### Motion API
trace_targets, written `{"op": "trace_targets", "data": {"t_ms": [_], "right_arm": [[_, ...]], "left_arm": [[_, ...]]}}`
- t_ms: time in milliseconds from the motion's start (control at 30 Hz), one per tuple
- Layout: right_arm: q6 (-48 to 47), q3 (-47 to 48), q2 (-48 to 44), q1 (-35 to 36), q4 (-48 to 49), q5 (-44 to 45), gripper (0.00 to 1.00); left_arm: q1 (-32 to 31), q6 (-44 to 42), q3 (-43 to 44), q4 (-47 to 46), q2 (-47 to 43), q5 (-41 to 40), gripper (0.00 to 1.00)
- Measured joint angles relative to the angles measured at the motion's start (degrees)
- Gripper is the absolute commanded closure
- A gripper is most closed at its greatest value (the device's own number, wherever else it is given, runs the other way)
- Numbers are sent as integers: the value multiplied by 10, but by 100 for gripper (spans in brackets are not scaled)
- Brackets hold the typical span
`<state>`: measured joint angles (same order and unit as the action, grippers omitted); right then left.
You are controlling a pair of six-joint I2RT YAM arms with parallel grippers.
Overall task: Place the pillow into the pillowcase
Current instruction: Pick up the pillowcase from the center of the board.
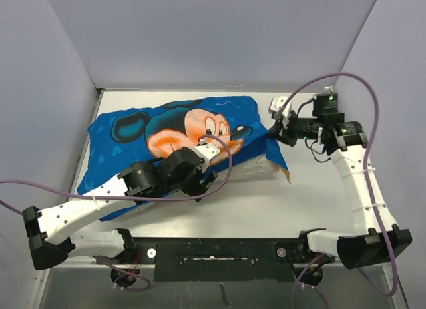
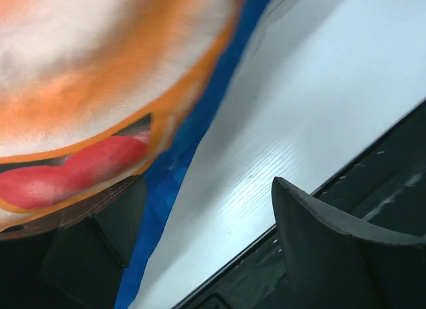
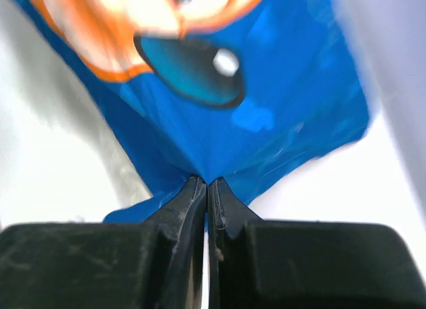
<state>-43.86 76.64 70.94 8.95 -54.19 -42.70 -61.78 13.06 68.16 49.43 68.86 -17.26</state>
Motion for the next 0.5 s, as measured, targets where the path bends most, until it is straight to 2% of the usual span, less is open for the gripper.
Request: {"op": "trace_targets", "data": {"t_ms": [133, 267, 367, 500], "right_arm": [[23, 126, 0, -7, 6, -38, 100], [51, 164, 3, -17, 7, -79, 100], [68, 166, 16, -23, 6, -87, 100], [100, 199, 41, -38, 8, -82, 100]], "left_arm": [[0, -33, 0, -65, -51, 60, 13], [-5, -62, 4, -114, -61, 74, 8], [-24, -96, 13, -133, -39, 45, 3], [-56, -148, 21, -143, -1, -28, 2]]}}
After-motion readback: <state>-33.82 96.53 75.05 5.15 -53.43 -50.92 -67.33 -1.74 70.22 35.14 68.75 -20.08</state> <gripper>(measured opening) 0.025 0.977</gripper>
